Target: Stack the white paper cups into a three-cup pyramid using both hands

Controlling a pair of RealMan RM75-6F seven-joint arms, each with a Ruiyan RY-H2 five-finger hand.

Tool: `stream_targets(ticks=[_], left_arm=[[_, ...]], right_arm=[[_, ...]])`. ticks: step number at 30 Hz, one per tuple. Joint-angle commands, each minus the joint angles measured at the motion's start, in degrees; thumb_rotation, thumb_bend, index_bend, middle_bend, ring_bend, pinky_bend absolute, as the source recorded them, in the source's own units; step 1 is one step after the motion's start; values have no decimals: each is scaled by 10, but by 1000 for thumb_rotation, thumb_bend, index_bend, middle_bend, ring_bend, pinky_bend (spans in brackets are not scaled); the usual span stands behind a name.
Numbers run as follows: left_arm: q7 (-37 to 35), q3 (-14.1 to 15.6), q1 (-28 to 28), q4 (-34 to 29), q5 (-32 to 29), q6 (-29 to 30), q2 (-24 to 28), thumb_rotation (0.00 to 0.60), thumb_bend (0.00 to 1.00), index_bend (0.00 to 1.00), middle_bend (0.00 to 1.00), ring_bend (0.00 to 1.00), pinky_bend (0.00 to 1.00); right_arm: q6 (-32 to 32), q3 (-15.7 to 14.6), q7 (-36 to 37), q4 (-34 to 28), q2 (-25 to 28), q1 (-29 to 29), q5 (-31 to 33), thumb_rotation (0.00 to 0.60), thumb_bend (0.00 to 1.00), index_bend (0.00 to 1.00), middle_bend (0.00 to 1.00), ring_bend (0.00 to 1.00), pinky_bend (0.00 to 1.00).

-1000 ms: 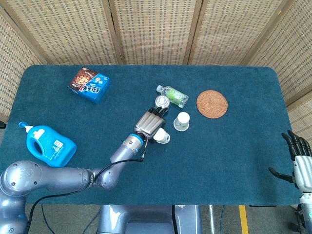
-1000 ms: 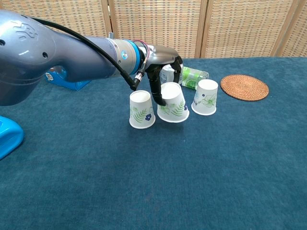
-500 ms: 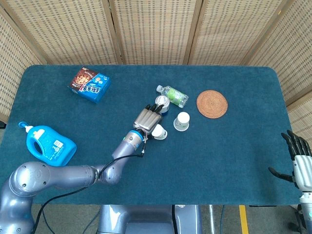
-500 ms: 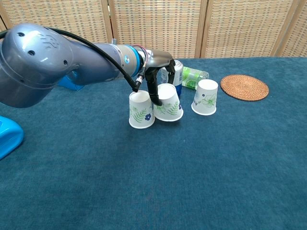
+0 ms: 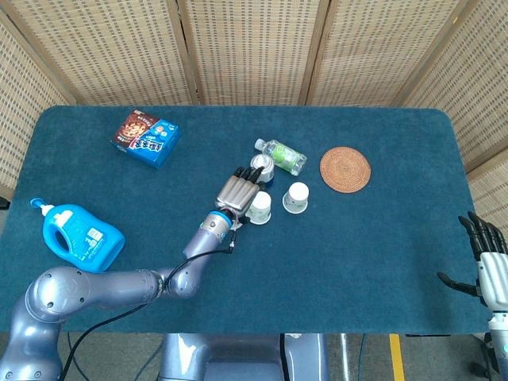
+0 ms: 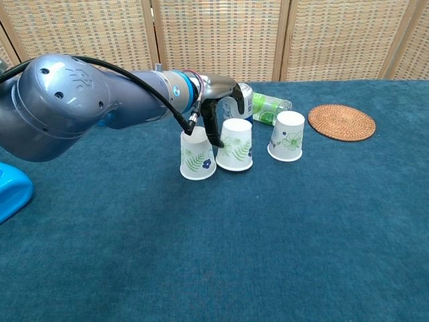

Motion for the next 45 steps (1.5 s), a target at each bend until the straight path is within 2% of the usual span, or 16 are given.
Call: stream_targets(ticks=[1,8,15,17,23,29,33,37,45], left_arm=[[-2,-3,4,-9,3,2,6,600,220,137,0,0,19],[-23,-5,26,-65,35,20,36,600,220,124,0,0,20],[-61,-5,71,-192,128,74,110,600,220,127,0,0,19],[-73,-5,92,-251,163,104,146,600,220,127,0,0,19],[-67,24,161,-398,248,195,249,600,220,128,0,0,10],[-66,72,242,-478,311,277,321,600,220,126,0,0,0],[-99,121,315,-492,394,335,361,600,220,120,0,0,0],[-123,183,400,-477,462,393,393,600,220,101,0,0,0],[-166,239,514,-421,532,459,387,600,220,71,0,0,0]], right_arm=[[0,0,0,0,0,0,-1,600,126,50,0,0,79],[0,-1,-1,-1,0,0,-1,600,126,50,0,0,79],[10,-2,-8,-8,2,-2,-8,600,126,50,0,0,79],[16,-3,-10,-12,3,-5,-11,600,126,50,0,0,79],[30,-7,-15,-23,8,-10,-22,600,126,50,0,0,79],[38,-10,-20,-31,11,-14,-29,600,126,50,0,0,79],[42,-11,-27,-36,11,-15,-32,600,126,50,0,0,79],[40,-11,-41,-38,7,-14,-32,600,126,49,0,0,79],[48,-8,-59,-41,3,-15,-32,600,126,48,0,0,79]])
